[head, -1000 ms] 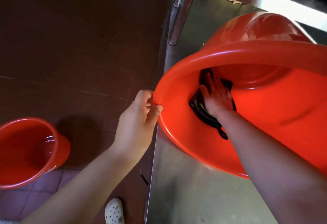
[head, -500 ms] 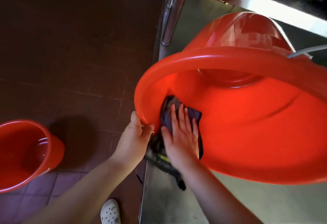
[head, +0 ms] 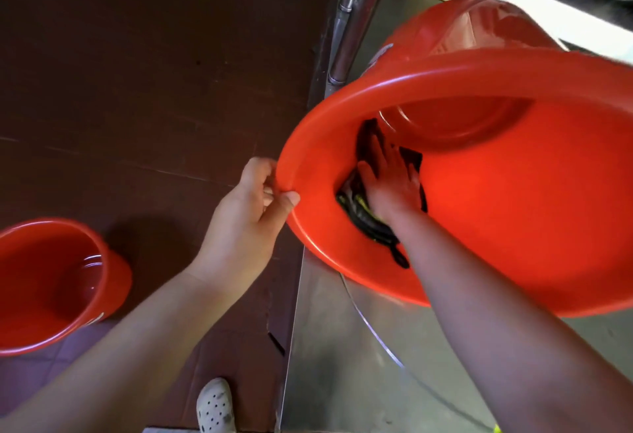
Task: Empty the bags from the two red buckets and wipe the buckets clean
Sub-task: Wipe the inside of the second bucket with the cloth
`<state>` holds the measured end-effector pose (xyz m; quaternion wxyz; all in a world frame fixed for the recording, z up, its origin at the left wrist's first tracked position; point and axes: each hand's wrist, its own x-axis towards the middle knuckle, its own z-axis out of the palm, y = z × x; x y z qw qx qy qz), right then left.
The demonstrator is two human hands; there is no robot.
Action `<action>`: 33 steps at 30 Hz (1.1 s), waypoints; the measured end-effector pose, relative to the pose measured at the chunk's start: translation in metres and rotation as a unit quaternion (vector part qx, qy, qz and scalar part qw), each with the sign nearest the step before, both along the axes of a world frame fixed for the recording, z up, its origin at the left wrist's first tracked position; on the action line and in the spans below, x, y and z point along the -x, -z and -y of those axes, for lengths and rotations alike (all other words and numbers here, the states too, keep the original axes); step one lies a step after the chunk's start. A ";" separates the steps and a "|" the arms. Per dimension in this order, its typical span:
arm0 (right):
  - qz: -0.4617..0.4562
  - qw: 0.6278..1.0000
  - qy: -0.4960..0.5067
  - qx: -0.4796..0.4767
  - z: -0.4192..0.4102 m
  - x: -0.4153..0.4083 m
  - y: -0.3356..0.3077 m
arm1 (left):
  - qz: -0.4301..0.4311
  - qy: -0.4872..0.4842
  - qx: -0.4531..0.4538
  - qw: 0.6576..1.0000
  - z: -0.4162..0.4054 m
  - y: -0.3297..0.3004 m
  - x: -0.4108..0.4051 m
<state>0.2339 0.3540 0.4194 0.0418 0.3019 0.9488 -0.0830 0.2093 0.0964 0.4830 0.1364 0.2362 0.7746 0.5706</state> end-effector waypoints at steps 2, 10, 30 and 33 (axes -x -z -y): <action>0.020 0.999 0.022 -0.015 -0.020 0.009 0.001 | 0.019 -0.004 -0.018 1.000 -0.001 0.003 -0.003; 0.038 0.996 0.078 -0.015 -0.011 0.015 0.004 | 0.221 0.084 -0.063 0.970 -0.013 0.053 -0.038; -0.037 0.999 -0.035 -0.012 0.023 -0.062 -0.001 | -0.013 0.053 0.008 0.998 -0.006 0.009 -0.021; 0.019 0.999 -0.003 -0.031 -0.025 -0.054 -0.001 | -0.073 0.050 0.024 0.996 -0.011 -0.001 -0.016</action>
